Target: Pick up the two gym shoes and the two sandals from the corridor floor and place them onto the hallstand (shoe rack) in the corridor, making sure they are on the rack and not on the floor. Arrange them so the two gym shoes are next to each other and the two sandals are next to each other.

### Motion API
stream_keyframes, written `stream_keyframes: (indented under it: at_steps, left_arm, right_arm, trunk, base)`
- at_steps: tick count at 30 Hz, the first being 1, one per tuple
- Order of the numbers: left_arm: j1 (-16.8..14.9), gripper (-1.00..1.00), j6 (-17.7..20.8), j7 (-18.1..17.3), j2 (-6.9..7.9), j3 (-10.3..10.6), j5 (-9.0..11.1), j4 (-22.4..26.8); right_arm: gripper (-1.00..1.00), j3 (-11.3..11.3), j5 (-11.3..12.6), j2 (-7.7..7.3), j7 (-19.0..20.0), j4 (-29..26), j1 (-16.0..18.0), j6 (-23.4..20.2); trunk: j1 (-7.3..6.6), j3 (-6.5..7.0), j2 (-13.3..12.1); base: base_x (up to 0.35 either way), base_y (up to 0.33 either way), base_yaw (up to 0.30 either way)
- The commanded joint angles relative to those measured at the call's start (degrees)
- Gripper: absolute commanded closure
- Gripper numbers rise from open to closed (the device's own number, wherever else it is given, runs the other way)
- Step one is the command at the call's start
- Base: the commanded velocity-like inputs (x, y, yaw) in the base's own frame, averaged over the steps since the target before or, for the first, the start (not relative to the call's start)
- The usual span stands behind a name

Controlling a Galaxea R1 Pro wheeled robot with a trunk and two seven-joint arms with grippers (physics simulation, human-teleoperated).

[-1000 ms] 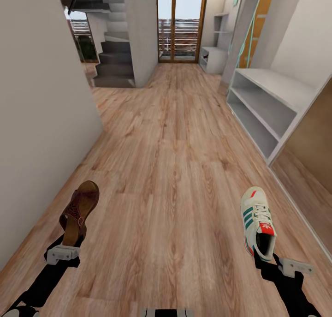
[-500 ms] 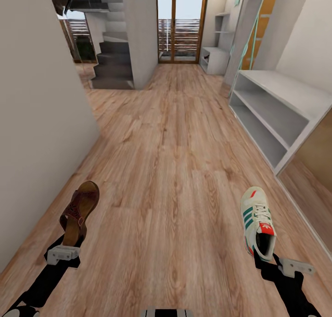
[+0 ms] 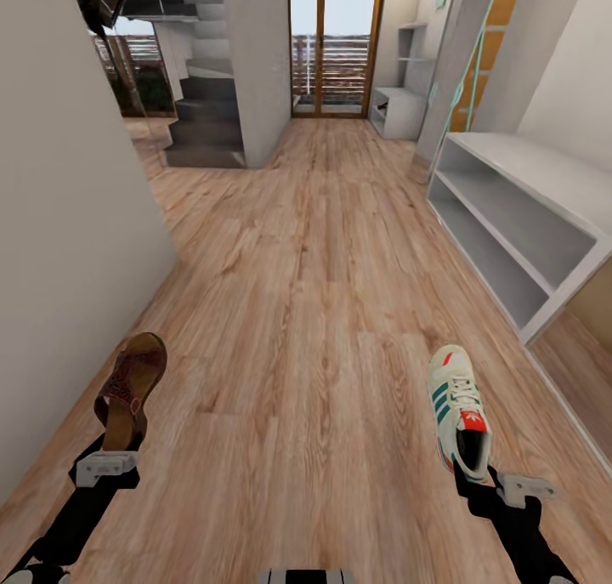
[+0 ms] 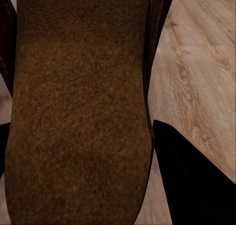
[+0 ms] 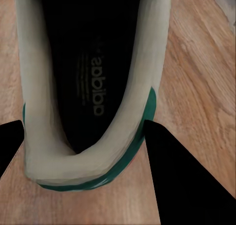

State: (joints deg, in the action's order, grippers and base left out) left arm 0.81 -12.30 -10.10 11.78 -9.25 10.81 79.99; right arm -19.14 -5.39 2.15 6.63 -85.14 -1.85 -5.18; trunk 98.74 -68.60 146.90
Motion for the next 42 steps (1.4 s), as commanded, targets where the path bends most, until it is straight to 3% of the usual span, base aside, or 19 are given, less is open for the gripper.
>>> stream_keyframes:
  at_steps: [1, 5, 11, 22, 29, 36, 42]
  left_arm:
    - [0.0, 1.00, 0.0, 0.5, 0.00, -0.1, 0.1, 0.0]
    - [0.0, 1.00, -0.1, 1.7, -0.01, -0.2, 0.7, -0.1]
    - [0.0, 1.00, -0.1, 2.3, -0.01, -0.1, 1.0, -0.8]
    - [-0.1, 1.00, -0.1, 2.5, -0.07, 0.0, 0.6, -1.3]
    - [-0.1, 1.00, -0.3, 2.5, -0.37, 0.2, 0.1, -1.3]
    - [-0.1, 1.00, -1.9, 3.8, -0.74, 0.6, -4.2, -1.4]
    - [-0.2, 1.00, -2.2, 7.1, -1.90, 0.7, -7.7, -2.4]
  right_arm:
    - [1.00, 0.4, -0.8, 0.03, -0.1, 0.2, 0.0, 0.0]
    - [1.00, 1.2, -3.2, 0.07, -0.8, 0.9, 0.3, 0.1]
    - [1.00, 2.3, -4.5, 0.10, -2.0, 0.2, 0.5, -0.3]
    - [1.00, 3.2, -5.0, 0.11, -3.6, 0.4, 0.3, -0.2]
    - [1.00, 3.3, -5.4, 0.06, -6.0, 3.4, 0.5, -0.1]
    - [1.00, 5.1, -7.8, 0.01, -12.1, 6.3, 0.7, 0.1]
    - [1.00, 5.9, -8.4, 0.01, -14.1, 6.8, 0.8, 0.8]
  trunk:
    - [0.00, 0.00, 0.0]
    - [0.00, 0.00, 0.0]
    - [0.00, 0.00, 0.0]
    - [0.00, 0.00, 0.0]
    - [0.00, 0.00, 0.0]
    - [0.00, 0.00, 0.0]
    - [0.00, 0.00, 0.0]
  base:
    - [0.328, 0.000, 0.000]
    - [0.328, 0.000, 0.000]
    - [0.328, 0.000, 0.000]
    - [0.329, 0.000, 0.000]
    - [0.329, 0.000, 0.000]
    - [0.329, 0.000, 0.000]
    - [0.329, 0.000, 0.000]
